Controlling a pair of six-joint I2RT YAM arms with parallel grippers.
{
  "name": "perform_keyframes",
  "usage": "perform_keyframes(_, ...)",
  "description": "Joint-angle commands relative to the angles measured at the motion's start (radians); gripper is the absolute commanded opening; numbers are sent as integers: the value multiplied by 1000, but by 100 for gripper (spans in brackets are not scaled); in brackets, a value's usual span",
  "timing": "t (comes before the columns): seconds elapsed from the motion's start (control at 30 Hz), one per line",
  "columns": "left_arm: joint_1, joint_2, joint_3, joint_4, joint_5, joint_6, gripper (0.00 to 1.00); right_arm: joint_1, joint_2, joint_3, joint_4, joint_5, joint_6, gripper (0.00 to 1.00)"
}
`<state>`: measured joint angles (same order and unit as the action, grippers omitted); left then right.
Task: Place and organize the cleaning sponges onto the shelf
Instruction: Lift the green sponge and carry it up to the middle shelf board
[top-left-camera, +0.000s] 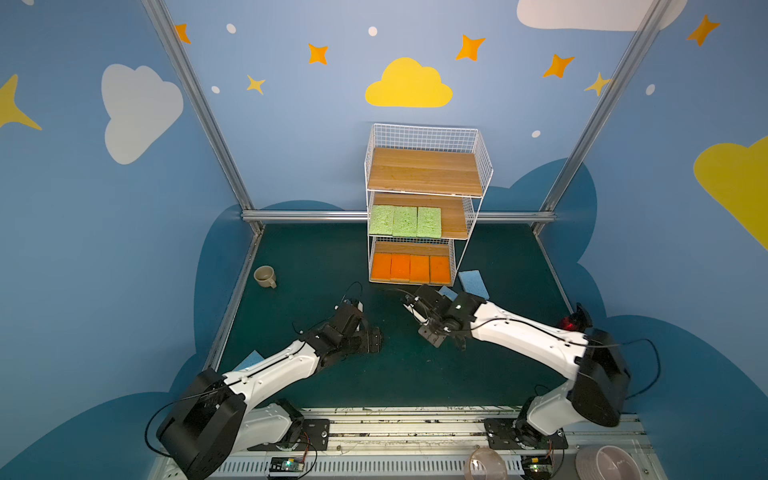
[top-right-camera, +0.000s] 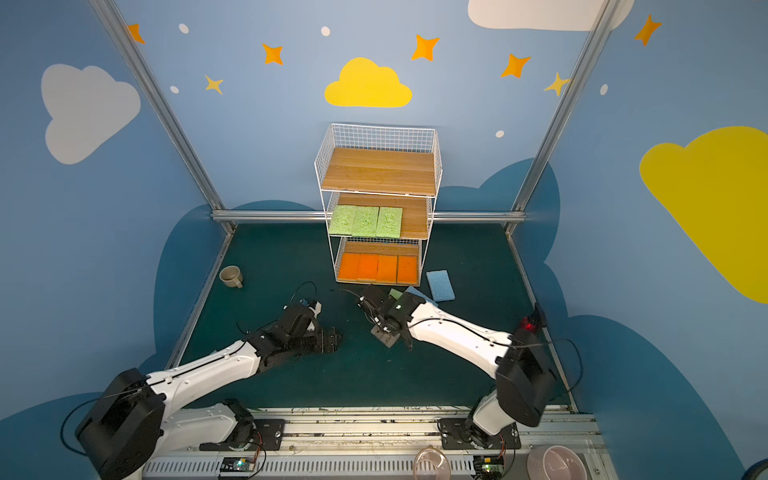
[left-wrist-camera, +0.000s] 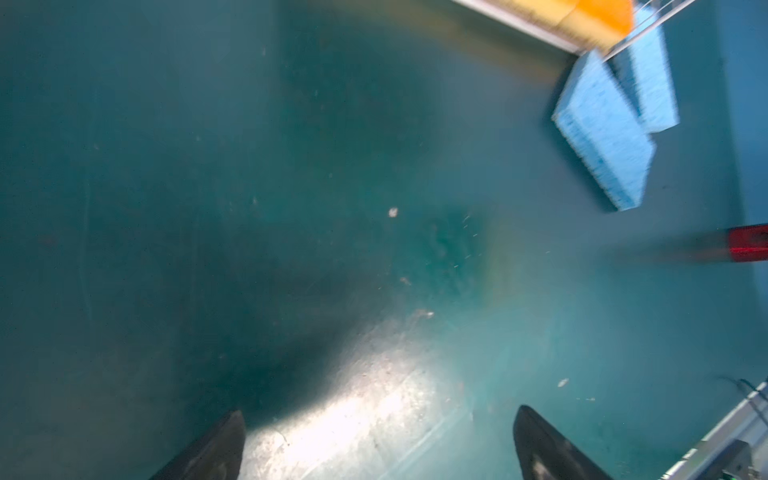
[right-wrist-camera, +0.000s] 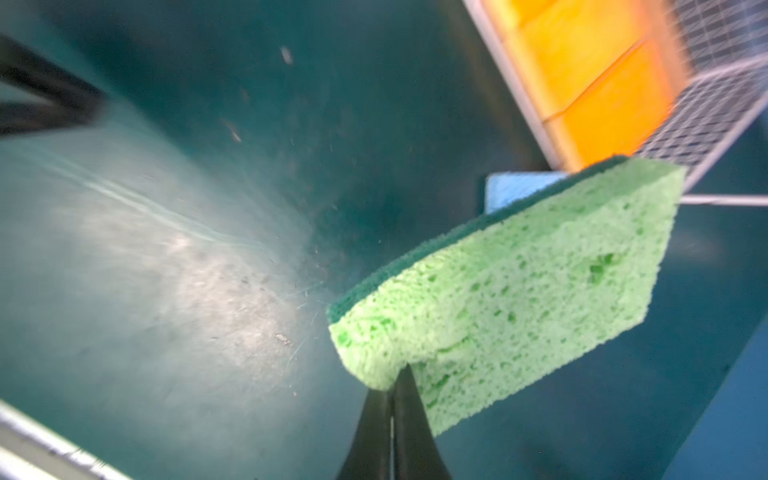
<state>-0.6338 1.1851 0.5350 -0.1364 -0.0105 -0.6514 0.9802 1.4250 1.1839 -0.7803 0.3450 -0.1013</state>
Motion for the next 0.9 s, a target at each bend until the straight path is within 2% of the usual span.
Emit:
perform_keyframes(0.0,5,-19,-26,9,13,2,100,15,-73,-14,91,3,-195,0)
perform_keyframes(0.1,4,-13,-25,9,43,5,99,40,-123,-13,168,78,-303,0)
perform_keyframes(0.4,5,-75,-61,39,83,14,100,42,-271,63,157,118,-613,0)
perform_keyframes(0.5,5,-84,-64,49,93,16,100,12,-306,45,199,136,-706,0)
perform_keyframes(0.63,5,-84,-80,75,108,18,100,-66,-306,63,243,141,-749,0)
perform_keyframes(0.87,6,-84,-115,123,115,17,100,-182,-281,10,463,98,-902,0)
